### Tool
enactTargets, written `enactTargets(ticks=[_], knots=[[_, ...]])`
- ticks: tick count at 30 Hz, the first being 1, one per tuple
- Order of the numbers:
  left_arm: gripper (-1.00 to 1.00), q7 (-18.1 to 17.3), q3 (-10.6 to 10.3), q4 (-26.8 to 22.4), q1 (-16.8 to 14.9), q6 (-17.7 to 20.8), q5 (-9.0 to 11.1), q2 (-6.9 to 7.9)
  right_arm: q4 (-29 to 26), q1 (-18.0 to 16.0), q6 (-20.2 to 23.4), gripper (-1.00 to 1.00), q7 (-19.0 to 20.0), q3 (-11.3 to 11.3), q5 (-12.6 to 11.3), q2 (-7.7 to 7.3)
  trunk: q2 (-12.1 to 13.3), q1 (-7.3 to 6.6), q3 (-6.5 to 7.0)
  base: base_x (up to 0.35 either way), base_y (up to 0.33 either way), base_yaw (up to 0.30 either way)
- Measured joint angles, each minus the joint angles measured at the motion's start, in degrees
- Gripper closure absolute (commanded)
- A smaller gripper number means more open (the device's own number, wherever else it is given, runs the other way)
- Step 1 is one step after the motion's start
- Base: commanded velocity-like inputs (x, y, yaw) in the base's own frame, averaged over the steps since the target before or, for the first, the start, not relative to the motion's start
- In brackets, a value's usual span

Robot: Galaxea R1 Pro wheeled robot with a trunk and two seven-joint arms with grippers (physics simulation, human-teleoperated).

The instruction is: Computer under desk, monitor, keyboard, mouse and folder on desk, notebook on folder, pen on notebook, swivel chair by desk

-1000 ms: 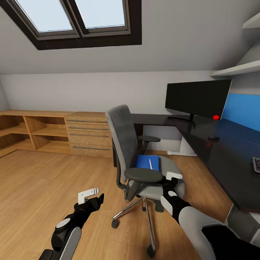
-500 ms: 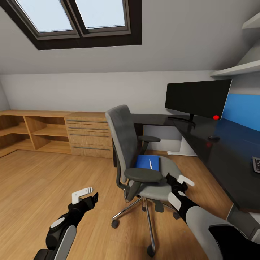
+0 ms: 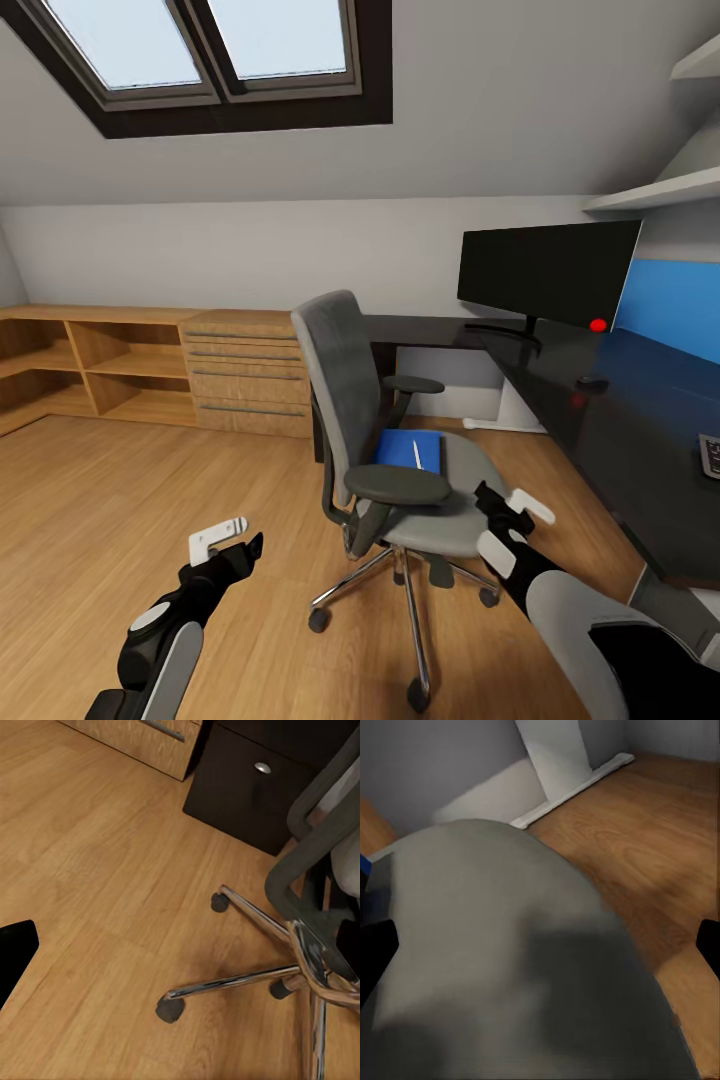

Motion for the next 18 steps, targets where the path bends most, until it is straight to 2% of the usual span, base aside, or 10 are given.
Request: enactTargets(ticks=[2, 3, 5, 10, 14, 18], knots=[[-1.0, 0.0, 0.06, 0.0, 0.0, 0.0, 0.03, 0.0, 0.04, 0.0, -0.01, -1.0, 0.01, -0.02, -1.8, -0.46, 0.0, 0.0, 0.0, 0.0, 0.0, 0.0], [-1.0, -0.03, 0.53, 0.0, 0.0, -0.03, 0.08, 0.0, 0.04, 0.0, -0.02, -1.0, 0.01, -0.07, -5.96, -1.04, 0.0, 0.0, 0.0, 0.0, 0.0, 0.0], [-1.0, -0.06, 1.38, 0.0, 0.0, -0.04, 0.22, -0.03, 0.02, 0.0, -0.01, -1.0, 0.03, -0.03, -8.98, -1.35, 0.0, 0.0, 0.0, 0.0, 0.0, 0.0], [-1.0, -0.03, 2.59, 0.0, 0.0, -0.07, 1.53, -0.14, -0.09, -0.01, -0.01, -1.0, -0.02, -0.01, -14.41, -1.88, 0.0, 0.0, 0.0, 0.0, 0.0, 0.0], [-1.0, -0.02, 2.78, 0.01, 0.0, -0.09, 2.72, -0.23, -0.23, -0.01, -0.26, -1.0, -0.02, 0.03, -16.39, -2.09, 0.0, 0.0, 0.0, 0.0, 0.0, 0.0], [-1.0, -0.01, 2.84, 0.01, 0.0, -0.1, 3.07, -0.26, -0.36, -0.01, -0.55, -1.0, 0.16, 0.26, -16.82, -2.09, 0.0, 0.0, 0.0, 0.0, 0.0, 0.0]])
